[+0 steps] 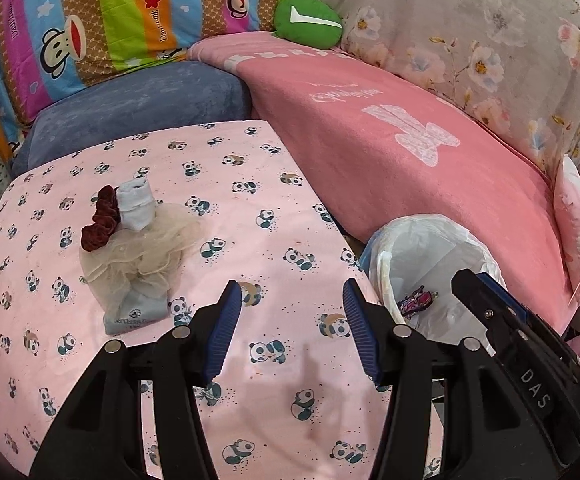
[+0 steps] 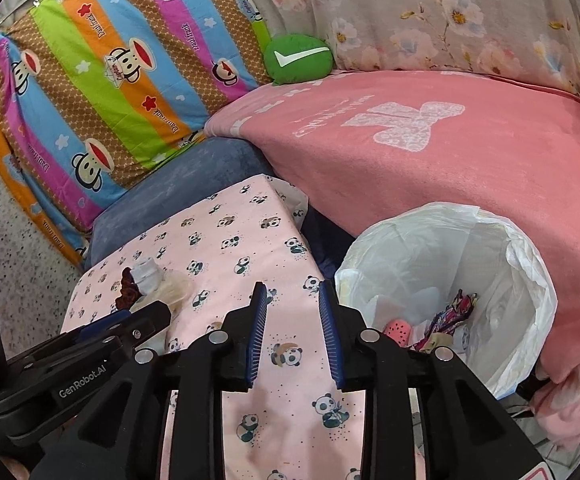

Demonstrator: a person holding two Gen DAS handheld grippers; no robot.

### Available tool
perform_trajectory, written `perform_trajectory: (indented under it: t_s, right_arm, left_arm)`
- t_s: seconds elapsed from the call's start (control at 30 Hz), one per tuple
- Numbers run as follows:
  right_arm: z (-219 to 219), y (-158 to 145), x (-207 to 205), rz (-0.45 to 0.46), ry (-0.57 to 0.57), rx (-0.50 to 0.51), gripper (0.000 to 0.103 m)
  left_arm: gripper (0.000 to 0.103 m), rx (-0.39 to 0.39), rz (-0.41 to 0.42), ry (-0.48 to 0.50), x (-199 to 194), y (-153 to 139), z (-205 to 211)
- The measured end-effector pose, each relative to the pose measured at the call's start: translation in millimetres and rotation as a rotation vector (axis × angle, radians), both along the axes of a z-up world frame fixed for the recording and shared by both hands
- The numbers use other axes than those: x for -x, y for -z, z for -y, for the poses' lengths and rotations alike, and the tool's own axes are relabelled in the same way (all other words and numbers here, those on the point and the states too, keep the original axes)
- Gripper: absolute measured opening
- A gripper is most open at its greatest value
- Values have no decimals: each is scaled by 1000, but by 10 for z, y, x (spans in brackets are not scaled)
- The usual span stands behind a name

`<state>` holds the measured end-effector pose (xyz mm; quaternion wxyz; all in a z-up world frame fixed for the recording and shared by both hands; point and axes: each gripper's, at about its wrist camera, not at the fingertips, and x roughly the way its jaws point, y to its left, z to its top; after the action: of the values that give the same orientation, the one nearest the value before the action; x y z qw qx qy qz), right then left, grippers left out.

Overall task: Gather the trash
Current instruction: 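Move both open grippers back to the remaining mesh bag pile, then grasp the maroon scrunchie with the left gripper while the right grasps the grey sock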

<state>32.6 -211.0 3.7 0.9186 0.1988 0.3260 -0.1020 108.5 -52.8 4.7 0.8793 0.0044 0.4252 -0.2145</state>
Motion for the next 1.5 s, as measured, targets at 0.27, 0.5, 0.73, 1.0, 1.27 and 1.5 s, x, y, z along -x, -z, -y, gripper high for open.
perform_trajectory:
  t_s: [0.27, 0.5, 0.73, 1.0, 1.27, 1.5]
  right_arm:
    - [-363, -5, -163, -14, -68, 19, 28]
    - [-721, -3, -346, -26, -137, 37, 28]
    - [-1040, 57, -575, -46, -196, 45, 28]
    - [-1363, 175, -1000, -72, -264, 33, 28]
    - [-1660, 374, -1706, -83, -330, -32, 28]
    - [-1802, 546, -2185, -98, -348, -61, 28]
  left_arm:
    - [50, 14, -14, -63, -93, 36, -399]
    - [51, 28, -31, -145, -231, 91, -835]
    - [51, 31, -48, -226, -431, 191, -1291]
    - [51, 24, -72, -287, -819, 353, -1679]
    - [51, 73, -124, -257, -1367, 597, -1821]
    - [50, 52, -145, -183, -1700, 861, -1733]
